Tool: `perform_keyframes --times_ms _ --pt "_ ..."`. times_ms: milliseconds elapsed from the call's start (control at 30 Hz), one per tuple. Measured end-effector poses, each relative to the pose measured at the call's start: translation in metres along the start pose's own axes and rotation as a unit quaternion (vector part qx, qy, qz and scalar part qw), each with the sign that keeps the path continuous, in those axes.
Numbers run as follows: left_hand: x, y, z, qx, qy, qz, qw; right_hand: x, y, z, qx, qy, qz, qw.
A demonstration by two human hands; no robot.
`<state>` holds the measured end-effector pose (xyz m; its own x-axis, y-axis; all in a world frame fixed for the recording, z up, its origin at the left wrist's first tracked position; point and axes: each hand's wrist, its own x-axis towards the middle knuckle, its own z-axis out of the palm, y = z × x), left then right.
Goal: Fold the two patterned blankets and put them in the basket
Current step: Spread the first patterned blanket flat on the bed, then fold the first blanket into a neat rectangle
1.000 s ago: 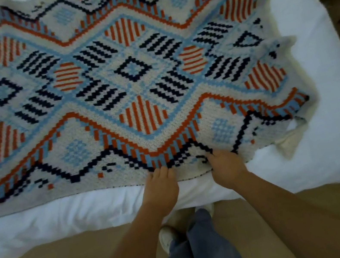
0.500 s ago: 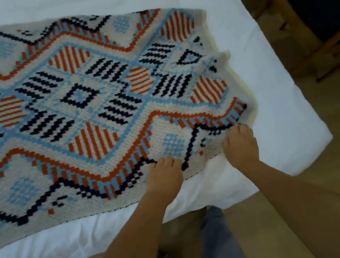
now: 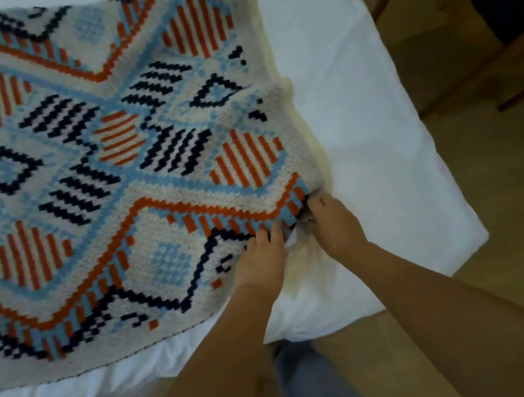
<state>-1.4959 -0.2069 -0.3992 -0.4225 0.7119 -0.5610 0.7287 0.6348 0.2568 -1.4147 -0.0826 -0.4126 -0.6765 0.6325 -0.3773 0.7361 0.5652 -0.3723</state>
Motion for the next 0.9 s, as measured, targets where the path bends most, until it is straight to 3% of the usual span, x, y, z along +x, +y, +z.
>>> perform_keyframes --times_ms 133,200,300,433,600,900 --pt "0.002 0.017 -0.008 -0.049 -0.035 0.023 0.998 0.002 0.025 -0.020 -0.138 -0.007 -0.034 0.990" --pt "-0.001 0.028 -0.008 -0.043 -0.046 0.055 0.996 -0.002 0.054 -0.038 -0.195 -0.006 -0.008 0.981" --pt "-0.002 0.042 -0.004 -0.003 -0.092 0.061 0.994 -0.017 0.089 -0.058 -0.213 0.034 0.002 0.977" --pt "0.004 0.057 -0.005 0.040 -0.124 0.032 0.991 -0.029 0.080 -0.060 -0.224 0.013 -0.091 0.970" --pt "0.025 0.060 -0.038 0.070 -0.076 0.046 0.994 0.000 0.060 -0.063 -0.199 -0.032 -0.119 0.972" --pt "0.090 0.017 -0.125 0.043 -0.006 0.019 0.999 0.075 -0.018 -0.094 -0.129 0.076 -0.189 0.970"
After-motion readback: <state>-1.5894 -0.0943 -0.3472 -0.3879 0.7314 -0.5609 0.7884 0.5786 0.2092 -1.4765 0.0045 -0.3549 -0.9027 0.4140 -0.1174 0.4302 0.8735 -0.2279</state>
